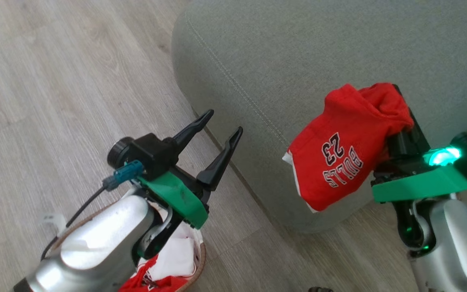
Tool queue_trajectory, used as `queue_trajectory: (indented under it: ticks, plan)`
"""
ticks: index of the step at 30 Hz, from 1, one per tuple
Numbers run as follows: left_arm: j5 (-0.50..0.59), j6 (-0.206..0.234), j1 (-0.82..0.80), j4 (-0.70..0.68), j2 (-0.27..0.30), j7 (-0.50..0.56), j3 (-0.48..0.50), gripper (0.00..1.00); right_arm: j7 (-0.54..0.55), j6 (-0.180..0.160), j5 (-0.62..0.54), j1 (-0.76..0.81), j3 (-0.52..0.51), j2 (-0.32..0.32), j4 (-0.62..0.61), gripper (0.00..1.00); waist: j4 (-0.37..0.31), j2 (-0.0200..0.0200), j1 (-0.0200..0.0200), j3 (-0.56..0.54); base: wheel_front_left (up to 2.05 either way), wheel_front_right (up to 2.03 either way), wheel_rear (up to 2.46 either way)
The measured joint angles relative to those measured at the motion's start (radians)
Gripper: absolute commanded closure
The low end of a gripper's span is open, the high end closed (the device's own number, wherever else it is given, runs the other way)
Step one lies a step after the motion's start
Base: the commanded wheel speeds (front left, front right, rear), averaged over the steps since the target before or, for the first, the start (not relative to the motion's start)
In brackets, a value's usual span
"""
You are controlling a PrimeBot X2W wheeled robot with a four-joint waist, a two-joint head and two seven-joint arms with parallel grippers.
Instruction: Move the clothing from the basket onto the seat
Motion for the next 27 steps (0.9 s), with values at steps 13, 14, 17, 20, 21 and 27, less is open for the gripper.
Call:
queue_trajectory:
  ticks: [13, 14, 17, 20, 21, 27]
  plan:
    - [0.006, -0.016, -0.053, -0.021, 0.002, 0.033, -0.008, 0.00, 0.031, 0.000, -0.032, -0.209, -0.016, -0.025, 0.052, 1.00, -0.001, 0.0000, 0.0000, 0.091, 0.00, 0.00, 0.00]
    - [0.008, -0.016, -0.059, -0.027, 0.004, 0.040, -0.009, 0.00, 0.035, 0.000, -0.035, -0.239, -0.014, -0.036, 0.066, 1.00, 0.000, 0.0000, 0.0000, 0.103, 0.00, 0.00, 0.00]
    - [0.021, -0.016, -0.091, -0.054, 0.013, 0.060, -0.011, 0.00, 0.035, 0.000, -0.017, -0.319, -0.019, -0.054, 0.117, 1.00, 0.013, 0.0000, 0.0000, 0.143, 0.00, 0.00, 0.00]
    - [0.025, -0.026, -0.118, -0.074, 0.020, 0.063, -0.011, 0.00, 0.032, 0.000, 0.002, -0.373, -0.026, -0.069, 0.164, 1.00, 0.025, 0.0000, 0.0001, 0.173, 0.00, 0.00, 0.00]
    - [0.026, -0.026, -0.129, -0.084, 0.024, 0.070, -0.011, 0.00, 0.032, 0.000, 0.011, -0.402, -0.031, -0.077, 0.188, 1.00, 0.032, 0.0000, 0.0001, 0.188, 0.00, 0.00, 0.00]
    - [0.066, -0.056, -0.211, -0.123, 0.030, 0.107, -0.019, 0.00, 0.019, 0.000, 0.058, -0.591, -0.081, -0.140, 0.342, 1.00, 0.079, 0.0000, 0.0002, 0.285, 0.00, 0.00, 0.00]
